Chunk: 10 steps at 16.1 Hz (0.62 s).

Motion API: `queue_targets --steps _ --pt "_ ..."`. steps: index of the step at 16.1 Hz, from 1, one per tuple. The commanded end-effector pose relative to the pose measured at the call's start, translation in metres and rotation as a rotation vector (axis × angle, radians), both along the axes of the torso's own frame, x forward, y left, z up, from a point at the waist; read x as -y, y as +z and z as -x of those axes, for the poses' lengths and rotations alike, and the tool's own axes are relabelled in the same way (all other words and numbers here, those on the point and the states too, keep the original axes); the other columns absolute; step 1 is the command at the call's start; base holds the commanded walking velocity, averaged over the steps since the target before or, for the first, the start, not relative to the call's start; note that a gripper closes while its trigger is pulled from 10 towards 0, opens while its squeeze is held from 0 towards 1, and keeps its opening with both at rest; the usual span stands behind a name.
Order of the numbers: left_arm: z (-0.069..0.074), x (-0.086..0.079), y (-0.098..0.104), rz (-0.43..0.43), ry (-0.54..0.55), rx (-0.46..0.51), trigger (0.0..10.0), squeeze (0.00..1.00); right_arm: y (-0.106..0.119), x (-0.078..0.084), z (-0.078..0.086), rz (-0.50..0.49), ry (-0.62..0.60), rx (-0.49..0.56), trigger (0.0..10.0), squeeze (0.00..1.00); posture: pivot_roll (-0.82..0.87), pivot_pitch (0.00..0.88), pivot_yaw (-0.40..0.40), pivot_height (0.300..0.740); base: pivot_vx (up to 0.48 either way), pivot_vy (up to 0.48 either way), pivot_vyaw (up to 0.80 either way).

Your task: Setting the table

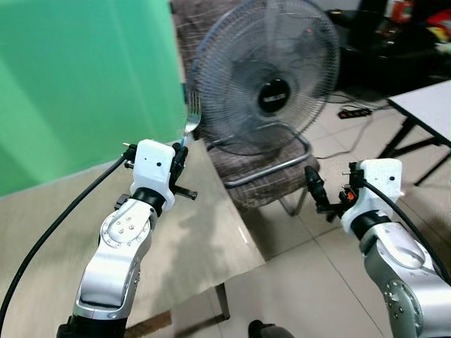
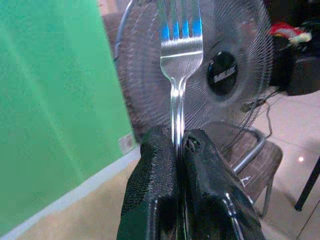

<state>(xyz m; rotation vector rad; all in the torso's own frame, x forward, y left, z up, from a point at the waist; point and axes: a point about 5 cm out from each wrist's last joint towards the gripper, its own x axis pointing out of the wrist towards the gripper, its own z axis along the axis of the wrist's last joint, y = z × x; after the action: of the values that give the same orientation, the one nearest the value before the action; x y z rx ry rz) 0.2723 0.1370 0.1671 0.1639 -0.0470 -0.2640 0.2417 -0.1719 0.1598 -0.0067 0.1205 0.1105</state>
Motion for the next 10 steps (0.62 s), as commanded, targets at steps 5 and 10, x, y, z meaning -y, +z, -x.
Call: queue_targets --steps 5,10 --pt "0.0008 0.0008 -0.0010 -0.001 0.005 0.012 10.0 0.00 -0.0017 0.0008 0.0018 0.024 0.016 -0.009 10.0 0.00 0.06 0.000 0.031 0.740 0.000 0.000 -0.80" --pt "0.0058 -0.0046 -0.0007 -0.010 0.019 0.016 10.0 0.00 -0.0041 -0.0042 -0.0036 0.022 0.052 -0.015 10.0 0.00 0.09 0.000 0.013 0.740 0.000 0.000 -0.80"
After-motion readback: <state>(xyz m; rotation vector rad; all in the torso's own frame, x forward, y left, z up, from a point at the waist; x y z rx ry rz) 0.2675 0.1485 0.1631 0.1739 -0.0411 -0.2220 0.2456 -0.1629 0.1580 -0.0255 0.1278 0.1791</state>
